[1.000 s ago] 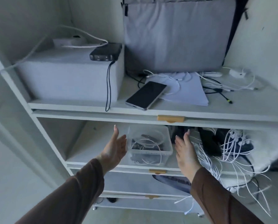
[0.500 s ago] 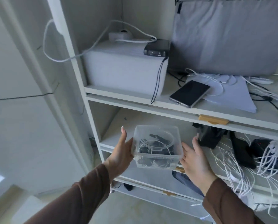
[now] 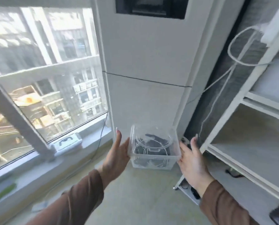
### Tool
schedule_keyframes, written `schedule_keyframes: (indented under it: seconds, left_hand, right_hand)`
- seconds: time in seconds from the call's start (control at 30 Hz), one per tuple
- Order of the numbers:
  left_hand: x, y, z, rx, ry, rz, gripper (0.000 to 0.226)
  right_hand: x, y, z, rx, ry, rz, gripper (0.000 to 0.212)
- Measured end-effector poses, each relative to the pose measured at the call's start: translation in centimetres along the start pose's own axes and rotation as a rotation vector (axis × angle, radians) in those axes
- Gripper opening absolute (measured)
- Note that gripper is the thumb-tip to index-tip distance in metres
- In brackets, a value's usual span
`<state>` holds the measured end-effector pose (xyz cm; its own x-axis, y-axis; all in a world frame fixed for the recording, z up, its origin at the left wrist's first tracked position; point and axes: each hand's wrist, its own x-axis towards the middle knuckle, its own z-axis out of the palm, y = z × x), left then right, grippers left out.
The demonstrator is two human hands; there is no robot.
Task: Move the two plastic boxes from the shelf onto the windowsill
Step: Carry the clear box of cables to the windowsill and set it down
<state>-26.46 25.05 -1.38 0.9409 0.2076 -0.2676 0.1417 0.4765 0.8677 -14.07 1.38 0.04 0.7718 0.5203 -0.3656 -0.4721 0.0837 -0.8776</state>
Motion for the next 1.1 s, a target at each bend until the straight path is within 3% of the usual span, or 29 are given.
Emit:
schedule_keyframes:
  seconds: [0.1, 0.3, 0.43, 0.53, 0.63, 0.8, 0.93, 1.1]
  left_hand:
    - [-2.9, 2.3, -9.9, -0.051, 0.14, 0.08, 0.095]
    - [-4.3, 3.8, -25.2, -0.202, 0.359, 0.109, 0.091]
    - [-1.4, 3.1, -35.8, -0.283, 0.524, 0.107, 0.091]
    - [2.3, 2.0, -43.8, -0.306, 0.64, 0.139, 0.093]
    - [5.9, 0.6, -50.8, -0.322, 0.727, 0.179, 0.092]
    - [11.9, -1.8, -60.9, -0.363, 0.857, 0.215, 0.088]
    - [14.8, -3.8, -65.8, -0.4, 0.914, 0.215, 0.09]
    - [16.9, -6.0, -69.3, -0.404, 0.96, 0.219, 0.095]
  right_hand:
    - [6.4, 4.3, 9.7, -0.052, -0.134, 0.043, 0.083]
    - [17.2, 11.6, 23.8, -0.09, -0.309, 0.194, 0.126]
    - [26.4, 17.7, 32.2, -0.1, -0.417, 0.249, 0.088]
    - [34.3, 22.6, 37.7, -0.135, -0.4, 0.268, 0.095]
    - [40.9, 26.4, 42.0, -0.168, -0.443, 0.294, 0.112]
    - [50.6, 32.9, 47.6, -0.163, -0.501, 0.319, 0.119]
    - [55.0, 36.7, 50.1, -0.183, -0.503, 0.318, 0.141]
    - [58.5, 40.3, 51.0, -0.211, -0.474, 0.327, 0.107]
